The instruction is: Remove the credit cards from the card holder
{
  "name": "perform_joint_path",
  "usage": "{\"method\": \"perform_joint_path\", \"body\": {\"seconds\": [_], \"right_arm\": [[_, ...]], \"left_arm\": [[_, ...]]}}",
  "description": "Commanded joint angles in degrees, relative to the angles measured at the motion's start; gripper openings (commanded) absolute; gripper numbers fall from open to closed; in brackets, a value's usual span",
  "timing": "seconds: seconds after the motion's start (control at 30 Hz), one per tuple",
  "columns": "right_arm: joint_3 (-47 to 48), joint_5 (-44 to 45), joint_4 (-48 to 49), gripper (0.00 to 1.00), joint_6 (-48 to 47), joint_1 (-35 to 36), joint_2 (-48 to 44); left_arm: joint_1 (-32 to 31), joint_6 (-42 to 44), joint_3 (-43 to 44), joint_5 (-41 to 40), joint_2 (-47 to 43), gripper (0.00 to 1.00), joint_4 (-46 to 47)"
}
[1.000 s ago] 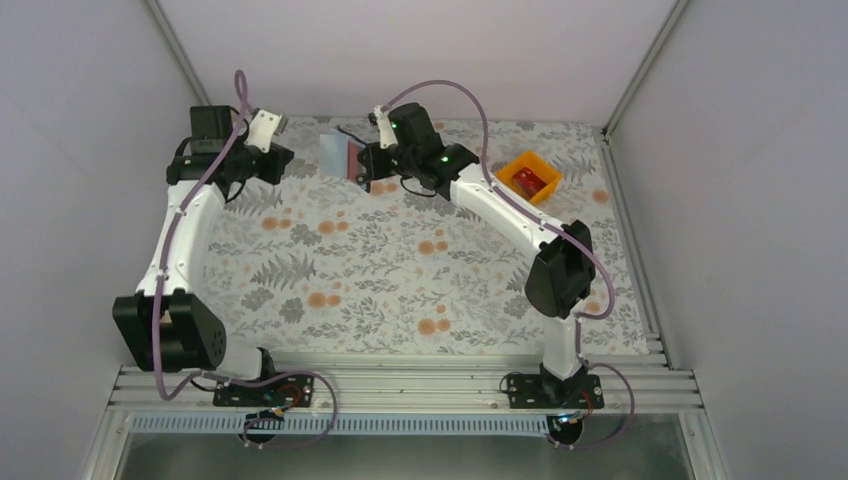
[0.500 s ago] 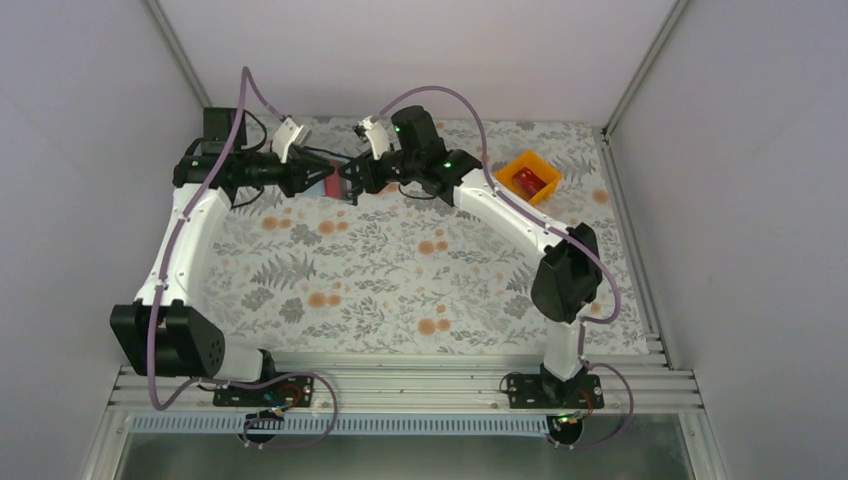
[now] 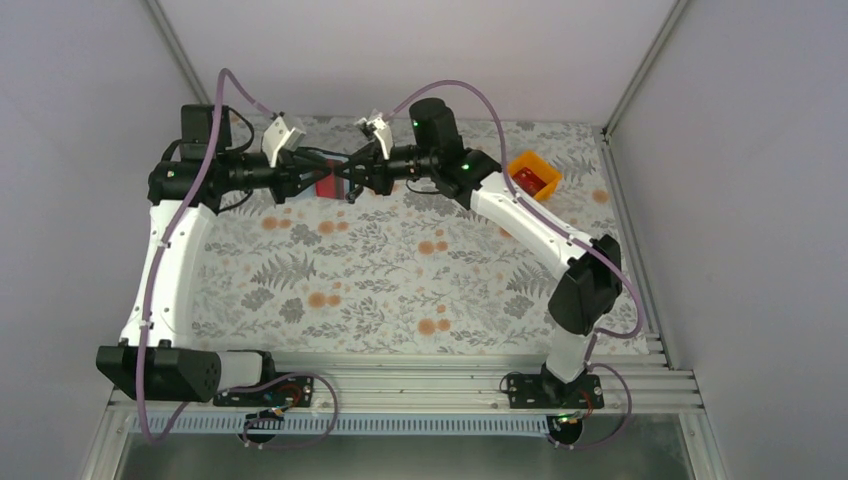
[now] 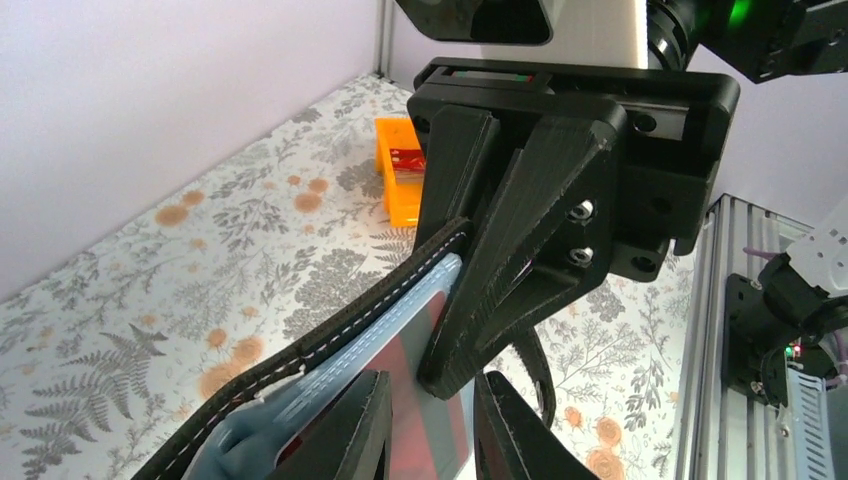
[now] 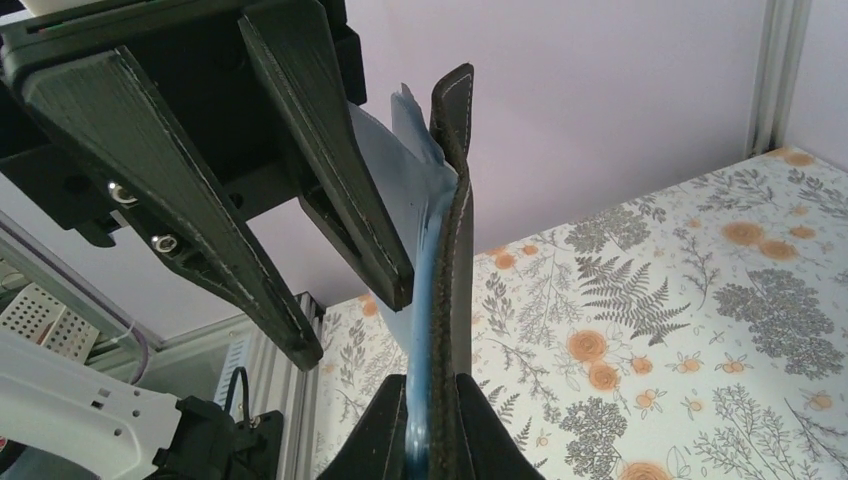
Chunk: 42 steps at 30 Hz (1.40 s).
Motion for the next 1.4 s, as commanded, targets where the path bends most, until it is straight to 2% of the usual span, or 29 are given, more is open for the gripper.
{"method": "perform_joint_path", "body": {"seconds": [0.0, 0.1, 0.27, 0.5, 0.73, 0.87, 1.27, 1.37], "right_arm": [[-0.9, -4.0, 3.0, 0.04, -2.1, -0.5, -3.7], [-0.8, -5.0, 2.6, 0.04, -2.8, -0.6, -4.3], [-0.7, -6.2, 0.6, 0.04, -4.1, -0.9, -5.1], [-0.5, -6.7, 0.2, 0.04, -4.5, -1.0, -6.4], [-0.8, -8.1, 0.5, 0.04, -4.9, -1.0, -7.8], [-0.8, -9.3, 0.5, 0.04, -5.2, -1.0, -8.1], [-0.9, -15.1, -2.1, 0.04, -10.6, -1.0, -11.0], [-0.4, -15.2, -2.0, 0.04, -10.4, -0.9, -10.9]], "left_arm": [[0.2, 3.5, -0.7, 1.3, -0.6, 0.22, -3.5], [0.2, 5.6, -0.7, 1.9, -1.4, 0.22, -4.6], [0.5, 11.8, 5.2, 5.4, -1.1, 0.26, -10.7], [0.5, 8.2, 5.7, 2.2, 0.4, 0.26, -10.5], [0.5, 8.9, 5.4, 0.1, -2.1, 0.26, -9.7], [0.3, 7.8, 3.3, 0.6, -1.9, 0.26, -8.2], [0.4, 11.2, 5.3, 3.2, -1.0, 0.26, -9.3], [0.3, 12.1, 5.2, 7.1, -1.0, 0.26, -9.3]]}}
